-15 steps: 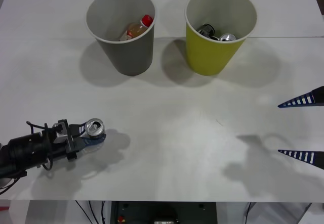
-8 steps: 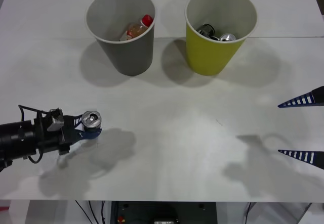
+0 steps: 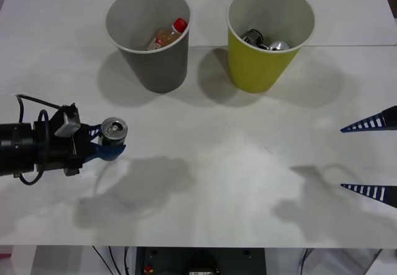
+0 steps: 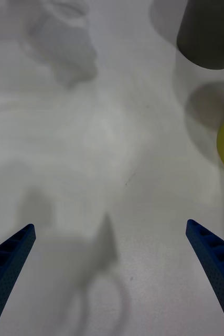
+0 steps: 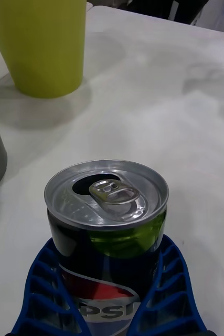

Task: Put the can into the green bin and the plastic bottle into the gray bin

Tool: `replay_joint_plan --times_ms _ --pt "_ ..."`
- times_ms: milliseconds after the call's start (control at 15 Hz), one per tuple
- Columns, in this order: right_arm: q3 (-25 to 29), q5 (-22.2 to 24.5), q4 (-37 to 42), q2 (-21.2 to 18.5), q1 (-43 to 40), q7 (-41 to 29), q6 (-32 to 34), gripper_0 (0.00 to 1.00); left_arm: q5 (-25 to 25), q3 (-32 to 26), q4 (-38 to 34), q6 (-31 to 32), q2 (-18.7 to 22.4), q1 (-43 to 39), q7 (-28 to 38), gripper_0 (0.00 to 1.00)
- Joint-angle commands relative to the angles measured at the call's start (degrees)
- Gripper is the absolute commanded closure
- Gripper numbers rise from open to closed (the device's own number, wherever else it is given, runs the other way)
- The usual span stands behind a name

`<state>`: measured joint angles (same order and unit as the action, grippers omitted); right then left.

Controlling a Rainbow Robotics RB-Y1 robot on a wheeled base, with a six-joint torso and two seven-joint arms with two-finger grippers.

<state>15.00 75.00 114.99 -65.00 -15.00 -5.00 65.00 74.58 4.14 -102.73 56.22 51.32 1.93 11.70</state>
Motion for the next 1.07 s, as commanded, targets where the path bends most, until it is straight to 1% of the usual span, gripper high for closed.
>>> replay_joint_plan --times_ms 67,133,333,467,600,667,800,933,1067 --pt "0.0 0.0 0.01 0.0 0.0 0.0 0.0 0.0 5.92 -2.03 -7.92 0.03 1.68 0.0 10.71 1.0" --pt "0.0 0.0 0.01 0.0 0.0 0.0 0.0 0.0 8.3 -2.91 -11.26 0.03 2.21 0.09 15.02 0.99" --pt "0.0 0.0 0.01 0.0 0.0 0.0 0.0 0.0 16.21 -5.37 -19.44 3.02 2.38 1.14 28.11 0.99" --pt "0.0 0.0 0.01 0.0 0.0 0.0 0.0 0.0 20.34 -5.37 -21.37 6.36 2.38 5.36 37.25 0.99" --pt "0.0 0.0 0.01 0.0 0.0 0.0 0.0 0.0 22.53 -5.28 -21.37 10.13 2.38 10.02 43.23 0.99" --pt "0.0 0.0 0.01 0.0 0.0 0.0 0.0 0.0 22.97 -5.19 -21.37 12.16 2.3 12.92 47.36 0.99" --pt "0.0 0.0 0.01 0.0 0.0 0.0 0.0 0.0 24.64 -3.96 -21.37 14.7 0.8 17.23 51.67 1.0" --pt "0.0 0.0 0.01 0.0 0.0 0.0 0.0 0.0 29.48 -3.08 -21.28 19.54 -3.59 22.32 55.53 1.0" --pt "0.0 0.0 0.01 0.0 0.0 0.0 0.0 0.0 32.47 -1.94 -21.28 22.53 -6.49 25.4 56.85 1.0"
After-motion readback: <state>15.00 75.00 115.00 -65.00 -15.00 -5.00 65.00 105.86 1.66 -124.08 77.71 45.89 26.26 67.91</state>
